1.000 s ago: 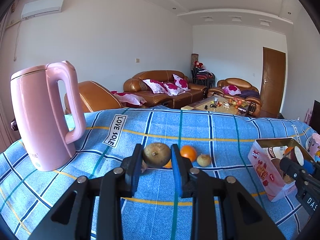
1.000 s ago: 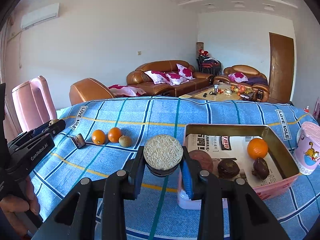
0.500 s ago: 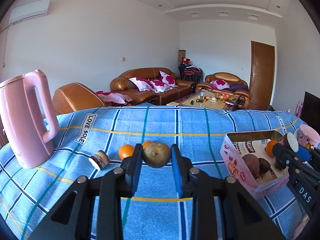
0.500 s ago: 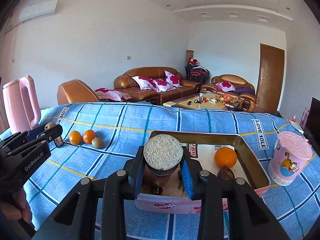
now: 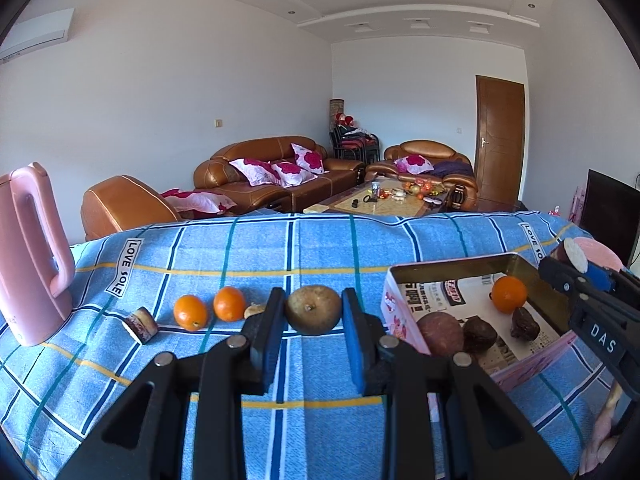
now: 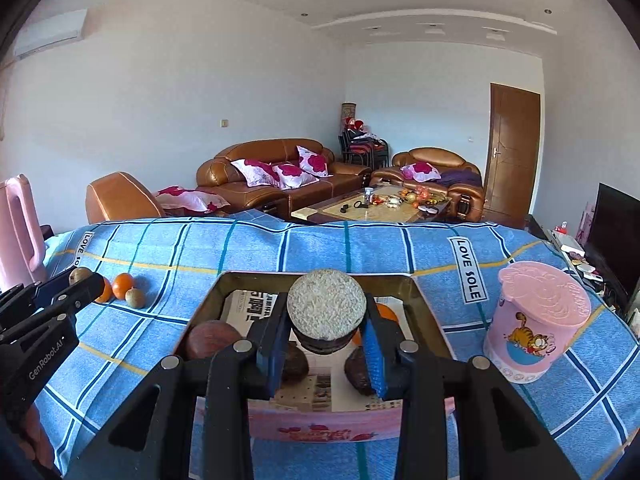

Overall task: Organize fruits
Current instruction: 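Carry the cake and kiwi over the pink tin tray, then lower both tools into the tray and open them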

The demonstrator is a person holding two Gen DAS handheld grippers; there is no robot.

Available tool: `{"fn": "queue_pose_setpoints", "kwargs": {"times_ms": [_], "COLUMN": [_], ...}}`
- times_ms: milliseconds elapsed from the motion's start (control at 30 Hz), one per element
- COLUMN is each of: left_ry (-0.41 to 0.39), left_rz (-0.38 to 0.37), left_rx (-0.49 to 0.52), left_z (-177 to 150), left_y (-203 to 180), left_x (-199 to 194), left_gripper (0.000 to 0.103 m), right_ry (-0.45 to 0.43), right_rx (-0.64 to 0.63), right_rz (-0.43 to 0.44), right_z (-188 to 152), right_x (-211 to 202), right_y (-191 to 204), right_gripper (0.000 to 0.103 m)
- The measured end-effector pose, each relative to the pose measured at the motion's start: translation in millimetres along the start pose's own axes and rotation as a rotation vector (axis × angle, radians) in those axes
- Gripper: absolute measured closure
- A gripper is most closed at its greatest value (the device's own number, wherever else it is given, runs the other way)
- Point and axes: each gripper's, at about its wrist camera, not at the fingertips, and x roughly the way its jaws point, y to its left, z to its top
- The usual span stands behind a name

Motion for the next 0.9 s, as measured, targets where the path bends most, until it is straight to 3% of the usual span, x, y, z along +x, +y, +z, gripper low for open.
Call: {"fn": "queue_pose_setpoints", "kwargs": {"times_ms": [533,900], "left_ry": [0.034,0.147], "left_rz": [-0.122,-0.165], "left_rx": [0.042,0.052], "left_z": [11.9,19.4], "left_y": [-75.3,-105.4], "left_x": [24.1,59.1], "left_gripper": [0.074,0.073], "right_ry": [0.013,0.125], "right_rx": [0.041,0.062], "right_rz": [-0.153,-0.066], "right_z": [8.9,7.8], "right_x": [18.0,45.1], "right_y": [-57.9,-60.2], "right_gripper": [0.067,0.067]}}
